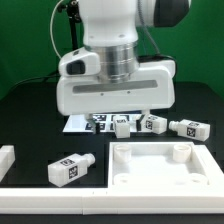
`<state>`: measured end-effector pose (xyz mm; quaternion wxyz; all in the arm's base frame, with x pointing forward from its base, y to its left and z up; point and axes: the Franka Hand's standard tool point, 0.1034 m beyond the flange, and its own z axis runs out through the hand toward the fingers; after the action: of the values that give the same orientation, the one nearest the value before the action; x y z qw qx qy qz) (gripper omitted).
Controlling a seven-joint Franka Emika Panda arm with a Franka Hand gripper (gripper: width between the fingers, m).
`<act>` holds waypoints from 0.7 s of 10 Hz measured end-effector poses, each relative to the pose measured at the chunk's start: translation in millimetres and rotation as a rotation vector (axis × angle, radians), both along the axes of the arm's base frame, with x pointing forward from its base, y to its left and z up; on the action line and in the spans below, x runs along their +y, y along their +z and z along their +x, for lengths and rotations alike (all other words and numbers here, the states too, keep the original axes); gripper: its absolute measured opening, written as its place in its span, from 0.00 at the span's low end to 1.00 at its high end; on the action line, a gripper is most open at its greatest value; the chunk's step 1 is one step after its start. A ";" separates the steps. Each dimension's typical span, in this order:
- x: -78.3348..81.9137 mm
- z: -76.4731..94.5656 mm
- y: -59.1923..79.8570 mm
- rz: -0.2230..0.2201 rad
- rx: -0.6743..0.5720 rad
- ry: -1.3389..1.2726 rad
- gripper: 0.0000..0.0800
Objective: Assemble one leg
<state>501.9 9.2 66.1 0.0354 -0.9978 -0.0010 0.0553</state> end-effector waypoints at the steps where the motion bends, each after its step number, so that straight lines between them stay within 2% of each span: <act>1: 8.2 -17.5 0.7 -0.002 0.059 0.003 0.81; 2: 12.6 -25.7 -0.7 -0.001 0.094 0.000 0.81; 3: 13.1 -30.3 -0.6 0.012 0.187 0.001 0.81; 5: 15.5 -27.2 -1.9 0.026 0.296 0.007 0.81; 6: 16.7 -32.1 -2.4 0.034 0.368 0.011 0.81; 7: 15.1 -38.8 -7.9 0.024 0.416 0.027 0.81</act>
Offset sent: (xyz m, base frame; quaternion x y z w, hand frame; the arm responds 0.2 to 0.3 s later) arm 0.0000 0.0000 0.0000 0.0000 -0.1938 0.0000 0.9810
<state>463.0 24.3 58.2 0.0460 -0.9643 -0.0076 0.2607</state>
